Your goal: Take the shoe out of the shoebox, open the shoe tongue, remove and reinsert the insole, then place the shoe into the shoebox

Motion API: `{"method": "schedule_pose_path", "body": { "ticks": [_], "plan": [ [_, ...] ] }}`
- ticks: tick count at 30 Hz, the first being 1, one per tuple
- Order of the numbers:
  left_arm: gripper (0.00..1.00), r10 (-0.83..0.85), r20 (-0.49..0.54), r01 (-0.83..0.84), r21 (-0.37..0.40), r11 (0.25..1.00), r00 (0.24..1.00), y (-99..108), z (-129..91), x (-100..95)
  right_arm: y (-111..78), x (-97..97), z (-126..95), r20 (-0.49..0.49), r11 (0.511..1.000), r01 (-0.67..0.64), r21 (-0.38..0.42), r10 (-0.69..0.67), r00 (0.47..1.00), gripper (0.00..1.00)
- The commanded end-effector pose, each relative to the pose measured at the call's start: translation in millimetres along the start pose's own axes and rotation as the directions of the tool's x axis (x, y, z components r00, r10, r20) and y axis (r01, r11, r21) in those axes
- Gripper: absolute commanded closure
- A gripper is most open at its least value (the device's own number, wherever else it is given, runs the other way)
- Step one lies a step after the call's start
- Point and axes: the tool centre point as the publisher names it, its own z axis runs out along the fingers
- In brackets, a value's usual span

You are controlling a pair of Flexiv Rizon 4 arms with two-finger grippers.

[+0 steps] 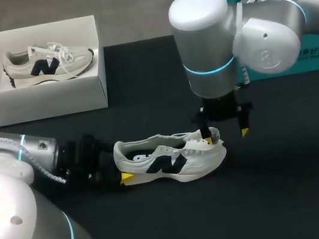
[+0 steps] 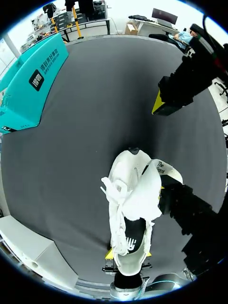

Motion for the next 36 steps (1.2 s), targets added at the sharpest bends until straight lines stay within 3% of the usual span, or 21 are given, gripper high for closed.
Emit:
{"method": "schedule_pose_path", "body": {
  "ticks": [1, 13, 17, 23, 28, 30, 36],
  "plan": [
    [1.0, 0.0, 0.0, 0.0, -0.002, 1.0, 1.0, 3, -1, 0.3, -7.9, -5.1, -19, -0.03, 0.999, 0.017, -0.048, -0.018, 0.999, 0.0],
    [1.0, 0.0, 0.0, 0.0, -0.002, 1.0, 1.0, 3, -1, 0.3, -3.3, 8.1, -59, -0.113, 0.983, 0.068, -0.172, -0.088, 0.99, 0.0],
    [1.0, 0.0, 0.0, 0.0, -0.002, 1.0, 1.0, 3, -1, 0.3, 3.0, 19.0, -73, -0.13, 0.963, 0.145, -0.227, -0.177, 0.976, 0.0],
    [1.0, 0.0, 0.0, 0.0, -0.002, 1.0, 1.0, 3, -1, 0.3, 10.7, 42.4, -96, -0.093, 0.847, 0.412, -0.336, -0.465, 0.881, 0.0],
    [1.0, 0.0, 0.0, 0.0, -0.002, 1.0, 1.0, 3, -1, 0.3, 17.5, 58.6, -111, -0.136, 0.716, 0.59, -0.373, -0.671, 0.729, 0.0],
    [1.0, 0.0, 0.0, 0.0, -0.002, 1.0, 1.0, 3, -1, 0.3, 19.3, 64.3, -113, -0.107, 0.714, 0.62, -0.325, -0.68, 0.726, 0.0],
    [1.0, 0.0, 0.0, 0.0, -0.002, 1.0, 1.0, 3, -1, 0.3, 19.3, 64.3, -113, -0.107, 0.714, 0.62, -0.325, -0.68, 0.726, 0.0]
  ]
}}
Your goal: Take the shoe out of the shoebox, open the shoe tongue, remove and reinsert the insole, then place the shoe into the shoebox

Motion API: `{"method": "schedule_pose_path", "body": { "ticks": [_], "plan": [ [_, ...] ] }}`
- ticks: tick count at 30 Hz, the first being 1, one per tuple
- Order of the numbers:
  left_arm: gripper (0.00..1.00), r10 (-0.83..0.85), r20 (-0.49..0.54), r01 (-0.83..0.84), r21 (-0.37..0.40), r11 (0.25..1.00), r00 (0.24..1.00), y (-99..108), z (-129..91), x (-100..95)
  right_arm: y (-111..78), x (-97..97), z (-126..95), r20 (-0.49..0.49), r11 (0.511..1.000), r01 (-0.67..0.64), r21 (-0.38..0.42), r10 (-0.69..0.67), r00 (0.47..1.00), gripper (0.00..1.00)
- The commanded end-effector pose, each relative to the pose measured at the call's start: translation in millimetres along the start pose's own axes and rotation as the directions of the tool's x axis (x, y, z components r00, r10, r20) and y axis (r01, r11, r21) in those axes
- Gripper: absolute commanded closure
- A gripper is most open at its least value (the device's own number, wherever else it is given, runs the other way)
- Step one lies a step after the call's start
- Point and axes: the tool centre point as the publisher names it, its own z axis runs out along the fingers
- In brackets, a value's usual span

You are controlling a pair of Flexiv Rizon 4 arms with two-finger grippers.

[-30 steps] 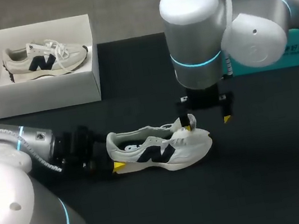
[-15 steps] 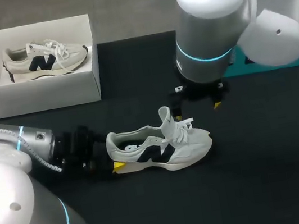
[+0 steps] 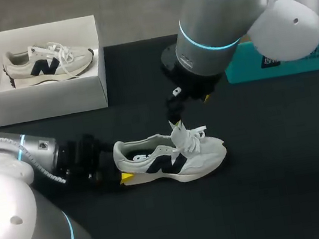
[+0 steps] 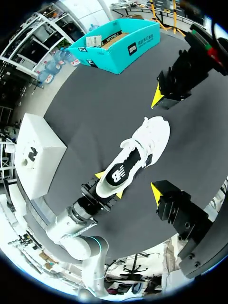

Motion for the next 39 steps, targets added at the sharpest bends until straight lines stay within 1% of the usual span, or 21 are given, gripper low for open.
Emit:
{"method": "schedule_pose_path", "body": {
  "ticks": [1, 16, 18, 21, 23, 27, 29, 31, 33, 39],
  "plan": [
    [1.0, 0.0, 0.0, 0.0, -0.002, 1.0, 1.0, 3, -1, 0.3, 6.1, -3.9, 4, -0.02, 0.999, 0.037, 0.018, -0.036, 0.999, 0.0],
    [1.0, 0.0, 0.0, 0.0, -0.002, 1.0, 1.0, 3, -1, 0.3, 6.1, -3.9, 4, -0.02, 0.999, 0.037, 0.018, -0.036, 0.999, 0.0],
    [1.0, 0.0, 0.0, 0.0, -0.002, 1.0, 1.0, 3, -1, 0.3, 13.1, -2.4, 3, -0.012, 0.991, 0.131, 0.024, -0.131, 0.991, 0.0],
    [1.0, 0.0, 0.0, 0.0, -0.002, 1.0, 1.0, 3, -1, 0.3, 25.0, 1.3, 2, -0.007, 0.966, 0.259, 0.005, -0.259, 0.966, 0.0],
    [1.0, 0.0, 0.0, 0.0, -0.002, 1.0, 1.0, 3, -1, 0.3, 34.1, 5.9, 1, 0.0, 0.933, 0.36, -0.003, -0.36, 0.933, 0.0],
    [1.0, 0.0, 0.0, 0.0, -0.002, 1.0, 1.0, 3, -1, 0.3, 46.3, 12.7, 7, -0.022, 0.872, 0.489, 0.014, -0.489, 0.872, 0.0],
    [1.0, 0.0, 0.0, 0.0, -0.002, 1.0, 1.0, 3, -1, 0.3, 50.8, 16.5, 10, -0.029, 0.84, 0.543, 0.009, -0.543, 0.839, 0.0],
    [1.0, 0.0, 0.0, 0.0, -0.002, 1.0, 1.0, 3, -1, 0.3, 54.7, 19.9, 14, -0.033, 0.819, 0.573, 0.002, -0.573, 0.819, 0.0],
    [1.0, 0.0, 0.0, 0.0, -0.002, 1.0, 1.0, 3, -1, 0.3, 57.1, 22.4, 17, -0.03, 0.821, 0.57, 0.012, -0.57, 0.821, 0.0],
    [1.0, 0.0, 0.0, 0.0, -0.002, 1.0, 1.0, 3, -1, 0.3, 57.1, 22.4, 17, -0.03, 0.821, 0.57, 0.012, -0.57, 0.821, 0.0]
  ]
}}
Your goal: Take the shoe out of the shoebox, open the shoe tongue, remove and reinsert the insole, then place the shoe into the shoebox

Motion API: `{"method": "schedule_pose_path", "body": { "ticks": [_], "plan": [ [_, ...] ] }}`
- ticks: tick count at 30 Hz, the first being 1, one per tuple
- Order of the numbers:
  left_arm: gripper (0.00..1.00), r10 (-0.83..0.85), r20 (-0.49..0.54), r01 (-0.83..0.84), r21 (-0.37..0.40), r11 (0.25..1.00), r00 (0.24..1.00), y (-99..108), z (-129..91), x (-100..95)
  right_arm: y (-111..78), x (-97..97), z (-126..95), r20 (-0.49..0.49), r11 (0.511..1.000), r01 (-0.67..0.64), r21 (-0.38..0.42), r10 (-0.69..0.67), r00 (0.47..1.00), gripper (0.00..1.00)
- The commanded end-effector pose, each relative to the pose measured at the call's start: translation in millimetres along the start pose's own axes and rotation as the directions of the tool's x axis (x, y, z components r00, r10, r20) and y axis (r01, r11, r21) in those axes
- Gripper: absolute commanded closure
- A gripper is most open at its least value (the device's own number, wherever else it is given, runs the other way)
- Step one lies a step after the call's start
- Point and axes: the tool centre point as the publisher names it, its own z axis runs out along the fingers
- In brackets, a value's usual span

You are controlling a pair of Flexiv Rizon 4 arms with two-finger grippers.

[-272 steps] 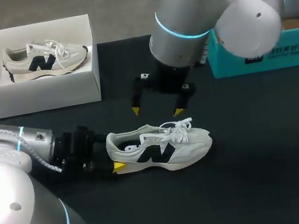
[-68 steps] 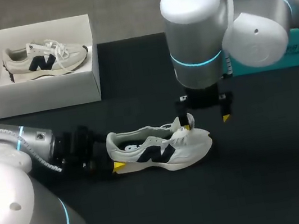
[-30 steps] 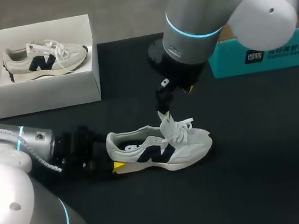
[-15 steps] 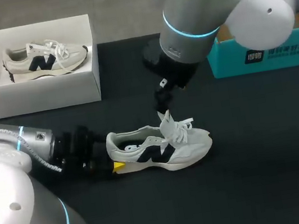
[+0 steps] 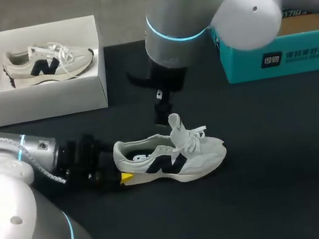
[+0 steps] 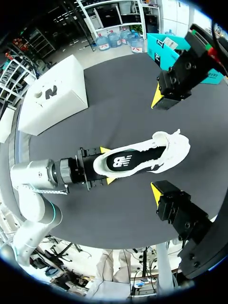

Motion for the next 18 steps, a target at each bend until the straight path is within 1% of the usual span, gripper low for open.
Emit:
{"method": "schedule_pose_path", "body": {
  "ticks": [1, 12, 14, 17, 18],
  "plan": [
    [1.0, 0.0, 0.0, 0.0, -0.003, 1.0, 1.0, 3, -1, 0.3, 5.6, -0.4, 2, -0.002, 1.0, -0.001, 0.015, 0.001, 1.0, 0.0],
    [1.0, 0.0, 0.0, 0.0, -0.003, 1.0, 1.0, 3, -1, 0.3, 5.6, -0.4, 2, -0.002, 1.0, -0.001, 0.015, 0.001, 1.0, 0.0],
    [1.0, 0.0, 0.0, 0.0, -0.003, 1.0, 1.0, 3, -1, 0.3, 12.4, -4.4, 11, 0.019, 1.0, 0.007, -0.014, -0.007, 1.0, 0.0],
    [1.0, 0.0, 0.0, 0.0, -0.003, 1.0, 1.0, 3, -1, 0.3, 25.1, -8.6, 22, 0.037, 0.999, 0.034, -0.012, -0.033, 0.999, 0.0],
    [1.0, 0.0, 0.0, 0.0, -0.003, 1.0, 1.0, 3, -1, 0.3, 28.6, -9.3, 25, 0.041, 0.999, 0.04, -0.025, -0.039, 0.998, 0.0]
  ]
}}
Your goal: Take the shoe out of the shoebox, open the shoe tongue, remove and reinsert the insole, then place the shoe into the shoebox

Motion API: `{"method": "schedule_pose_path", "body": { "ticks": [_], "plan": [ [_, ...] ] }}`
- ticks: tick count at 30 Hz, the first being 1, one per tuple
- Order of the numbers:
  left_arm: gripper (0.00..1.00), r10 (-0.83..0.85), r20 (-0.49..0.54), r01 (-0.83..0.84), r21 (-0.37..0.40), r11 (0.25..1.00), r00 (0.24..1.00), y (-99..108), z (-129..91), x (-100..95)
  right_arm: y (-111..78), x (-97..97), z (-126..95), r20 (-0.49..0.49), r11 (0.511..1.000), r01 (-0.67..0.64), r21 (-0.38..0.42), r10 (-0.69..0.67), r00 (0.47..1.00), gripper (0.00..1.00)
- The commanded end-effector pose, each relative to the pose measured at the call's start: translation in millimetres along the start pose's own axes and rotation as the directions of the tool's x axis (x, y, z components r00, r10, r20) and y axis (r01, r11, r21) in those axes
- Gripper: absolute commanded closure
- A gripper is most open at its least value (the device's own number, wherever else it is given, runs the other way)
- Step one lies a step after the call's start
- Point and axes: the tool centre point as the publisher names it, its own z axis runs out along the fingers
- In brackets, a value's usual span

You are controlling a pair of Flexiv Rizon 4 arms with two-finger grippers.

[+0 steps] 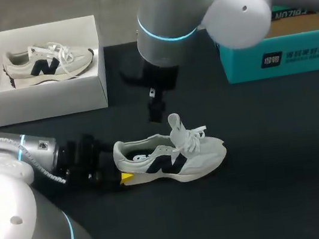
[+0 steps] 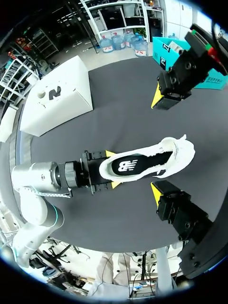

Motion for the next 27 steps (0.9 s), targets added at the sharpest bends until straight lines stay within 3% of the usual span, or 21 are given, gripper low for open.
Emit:
{"method": "schedule_pose_path", "body": {
  "ticks": [1, 4, 6, 7, 9, 27],
  "plan": [
    [1.0, 0.0, 0.0, 0.0, -0.002, 1.0, 1.0, 3, -1, 0.3, 15.6, -0.6, 21, 0.008, 1.0, 0.005, -0.01, -0.005, 1.0, 0.0],
    [1.0, 0.0, 0.0, 0.0, -0.002, 1.0, 1.0, 3, -1, 0.3, 22.8, 0.3, 30, 0.016, 1.0, 0.014, -0.02, -0.014, 1.0, 0.0],
    [1.0, 0.0, 0.0, 0.0, -0.002, 1.0, 1.0, 3, -1, 0.3, 26.3, 1.0, 36, 0.015, 1.0, 0.023, -0.009, -0.023, 1.0, 0.51],
    [1.0, 0.0, 0.0, 0.0, -0.002, 1.0, 1.0, 3, -1, 0.3, 27.6, 1.1, 39, 0.013, 1.0, 0.027, -0.014, -0.027, 1.0, 0.61],
    [1.0, 0.0, 0.0, 0.0, -0.002, 1.0, 1.0, 3, -1, 0.3, 32.5, 1.4, 45, 0.002, 0.999, 0.029, -0.028, -0.029, 1.0, 1.0],
    [1.0, 0.0, 0.0, 0.0, -0.002, 1.0, 1.0, 3, -1, 0.3, 39.1, 4.6, 52, -0.011, 0.999, 0.027, -0.044, -0.027, 1.0, 1.0]
  ]
}}
